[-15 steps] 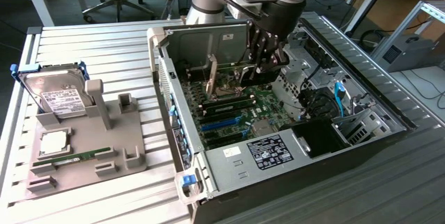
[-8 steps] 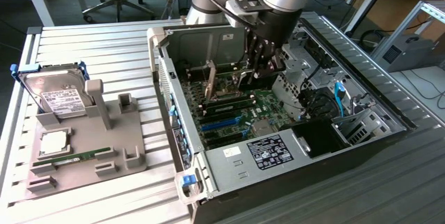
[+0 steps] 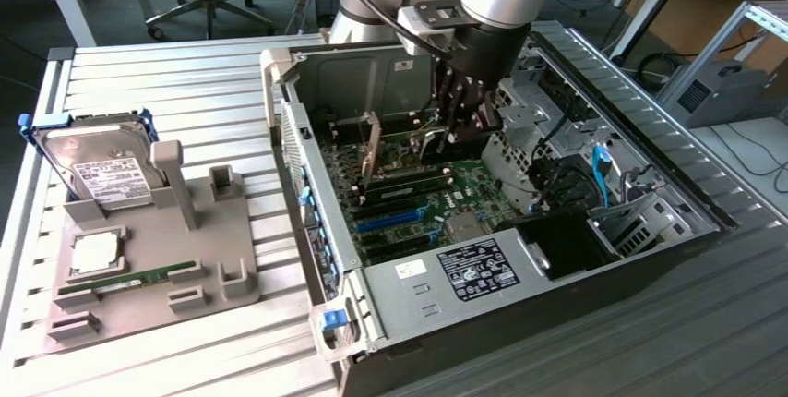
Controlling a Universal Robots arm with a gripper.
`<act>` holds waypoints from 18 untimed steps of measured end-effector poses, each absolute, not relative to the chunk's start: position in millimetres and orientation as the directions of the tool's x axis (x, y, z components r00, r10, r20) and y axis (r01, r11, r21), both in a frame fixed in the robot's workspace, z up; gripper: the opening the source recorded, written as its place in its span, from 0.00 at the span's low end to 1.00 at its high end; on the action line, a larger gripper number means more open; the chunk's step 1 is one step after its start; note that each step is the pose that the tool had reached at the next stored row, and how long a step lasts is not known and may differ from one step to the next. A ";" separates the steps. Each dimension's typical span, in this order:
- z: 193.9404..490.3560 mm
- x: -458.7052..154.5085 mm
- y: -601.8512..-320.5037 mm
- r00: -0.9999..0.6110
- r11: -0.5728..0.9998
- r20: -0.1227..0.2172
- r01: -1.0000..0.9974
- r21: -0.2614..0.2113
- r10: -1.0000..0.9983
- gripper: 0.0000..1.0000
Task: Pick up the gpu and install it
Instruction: 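Insert the gpu into the slot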
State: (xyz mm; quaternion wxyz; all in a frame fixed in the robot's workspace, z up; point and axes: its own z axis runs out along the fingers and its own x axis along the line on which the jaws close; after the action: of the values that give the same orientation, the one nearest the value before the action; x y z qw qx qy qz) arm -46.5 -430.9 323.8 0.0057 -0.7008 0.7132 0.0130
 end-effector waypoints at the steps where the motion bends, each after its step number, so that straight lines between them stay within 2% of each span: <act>1: 323.8 -46.5 -430.9 -0.018 0.017 -0.026 -1.000 0.011 -0.999 0.27; 18: 323.8 -53.9 -432.1 -0.018 0.017 -0.026 -1.000 0.010 -0.999 0.27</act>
State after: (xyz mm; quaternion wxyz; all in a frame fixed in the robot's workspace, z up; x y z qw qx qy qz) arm -53.9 -432.1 323.8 0.0058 -0.7008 0.7132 0.0130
